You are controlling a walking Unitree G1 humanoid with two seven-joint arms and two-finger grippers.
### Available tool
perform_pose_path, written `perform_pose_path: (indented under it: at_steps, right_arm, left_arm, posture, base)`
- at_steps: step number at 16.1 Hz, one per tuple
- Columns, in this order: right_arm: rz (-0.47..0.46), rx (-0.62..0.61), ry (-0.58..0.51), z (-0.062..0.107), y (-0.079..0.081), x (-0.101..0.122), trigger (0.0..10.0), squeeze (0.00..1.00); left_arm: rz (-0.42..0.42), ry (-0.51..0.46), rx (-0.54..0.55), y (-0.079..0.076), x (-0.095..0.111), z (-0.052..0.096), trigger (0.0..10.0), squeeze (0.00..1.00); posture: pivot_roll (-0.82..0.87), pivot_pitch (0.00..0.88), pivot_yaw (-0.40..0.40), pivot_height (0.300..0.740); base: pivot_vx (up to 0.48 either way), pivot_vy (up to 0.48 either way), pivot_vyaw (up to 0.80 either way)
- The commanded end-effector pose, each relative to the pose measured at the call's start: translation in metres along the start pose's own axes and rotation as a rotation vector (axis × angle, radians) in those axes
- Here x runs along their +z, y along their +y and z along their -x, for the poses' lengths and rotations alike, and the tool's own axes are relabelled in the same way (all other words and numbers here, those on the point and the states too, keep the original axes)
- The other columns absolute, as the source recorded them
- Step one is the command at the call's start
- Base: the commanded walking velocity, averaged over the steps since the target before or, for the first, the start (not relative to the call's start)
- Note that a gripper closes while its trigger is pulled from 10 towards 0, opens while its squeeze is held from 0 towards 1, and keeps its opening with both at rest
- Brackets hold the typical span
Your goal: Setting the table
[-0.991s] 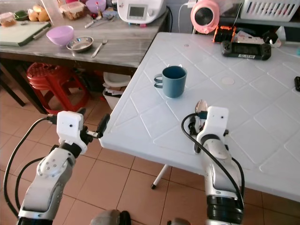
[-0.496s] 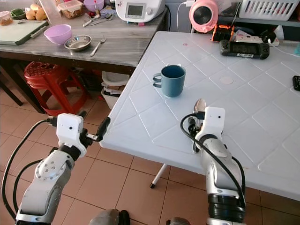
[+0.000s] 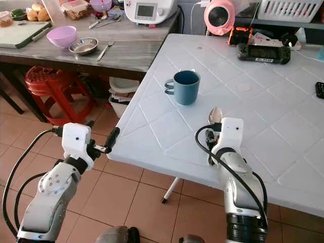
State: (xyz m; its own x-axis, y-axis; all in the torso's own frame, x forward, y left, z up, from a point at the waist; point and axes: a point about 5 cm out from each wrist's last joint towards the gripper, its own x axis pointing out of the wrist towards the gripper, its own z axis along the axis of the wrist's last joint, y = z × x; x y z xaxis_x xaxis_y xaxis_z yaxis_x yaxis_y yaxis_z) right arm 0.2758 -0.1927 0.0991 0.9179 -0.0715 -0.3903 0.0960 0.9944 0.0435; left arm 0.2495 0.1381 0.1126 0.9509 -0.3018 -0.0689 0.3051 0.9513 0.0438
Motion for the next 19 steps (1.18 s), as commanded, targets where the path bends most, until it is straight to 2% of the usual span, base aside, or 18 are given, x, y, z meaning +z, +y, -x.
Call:
perform_pose_path:
  at_steps: [1, 15, 19]
  right_arm:
    - [-0.032, 0.050, 0.156, 0.001, 0.009, -0.030, 0.0, 0.00]
    - [-0.070, 0.016, 0.188, 0.000, 0.003, -0.038, 0.0, 0.00]
    - [-0.128, -0.016, 0.127, 0.003, -0.001, -0.029, 0.0, 0.00]
  left_arm:
    - [-0.008, -0.001, -0.009, 0.002, 0.002, 0.000, 10.0, 0.00]
    - [0.008, 0.000, -0.016, -0.003, 0.001, -0.004, 10.0, 0.00]
    - [0.039, -0.002, -0.002, -0.007, 0.000, -0.010, 10.0, 0.00]
  posture:
    - [0.02, 0.055, 0.081, 0.740]
    - [0.00, 0.039, 0.089, 0.740]
    - [-0.02, 0.022, 0.081, 0.740]
  base:
    - [0.000, 0.000, 0.00]
    - [0.000, 0.000, 0.00]
    - [0.000, 0.000, 0.00]
